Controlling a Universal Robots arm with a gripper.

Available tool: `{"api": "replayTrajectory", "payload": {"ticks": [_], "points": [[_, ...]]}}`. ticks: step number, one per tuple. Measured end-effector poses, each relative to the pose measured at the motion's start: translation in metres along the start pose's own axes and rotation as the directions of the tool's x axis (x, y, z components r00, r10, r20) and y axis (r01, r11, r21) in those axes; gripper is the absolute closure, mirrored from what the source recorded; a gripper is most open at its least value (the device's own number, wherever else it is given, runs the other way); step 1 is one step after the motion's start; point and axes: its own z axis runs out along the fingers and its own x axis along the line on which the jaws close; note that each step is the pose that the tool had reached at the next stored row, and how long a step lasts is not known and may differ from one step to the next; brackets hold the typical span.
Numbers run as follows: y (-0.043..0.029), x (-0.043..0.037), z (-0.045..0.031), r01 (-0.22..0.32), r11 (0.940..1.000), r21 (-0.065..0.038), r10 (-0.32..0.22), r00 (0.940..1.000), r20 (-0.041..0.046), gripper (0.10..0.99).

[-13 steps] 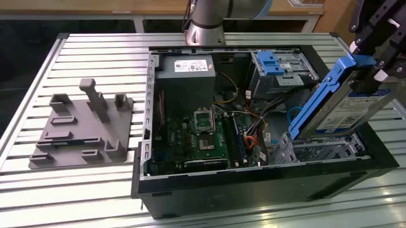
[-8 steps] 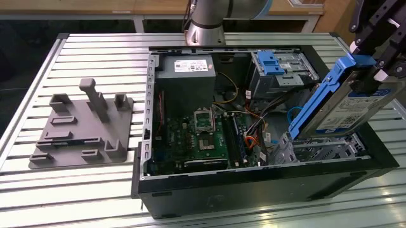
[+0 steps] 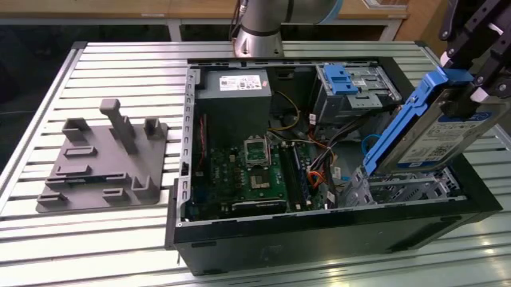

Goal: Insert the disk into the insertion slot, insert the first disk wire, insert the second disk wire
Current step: 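Insert the disk into the insertion slot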

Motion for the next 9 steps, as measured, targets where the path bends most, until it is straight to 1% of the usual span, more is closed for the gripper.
{"api": "replayTrajectory", "payload": {"ticks": [2, 4, 7, 9], "points": [[0.0000, 0.0002, 0.0001, 0.000, 1.0000, 0.000, 0.000, 1.0000, 0.0045, 0.725], [0.0000, 0.0005, 0.0001, 0.000, 1.0000, 0.000, 0.000, 0.9999, 0.0121, 0.725], [0.0000, 0.0013, 0.0002, 0.001, 1.0000, 0.000, -0.001, 0.9995, 0.0304, 0.725], [0.0000, 0.0020, 0.0002, 0.002, 1.0000, -0.001, -0.002, 0.9989, 0.0461, 0.725]]}}
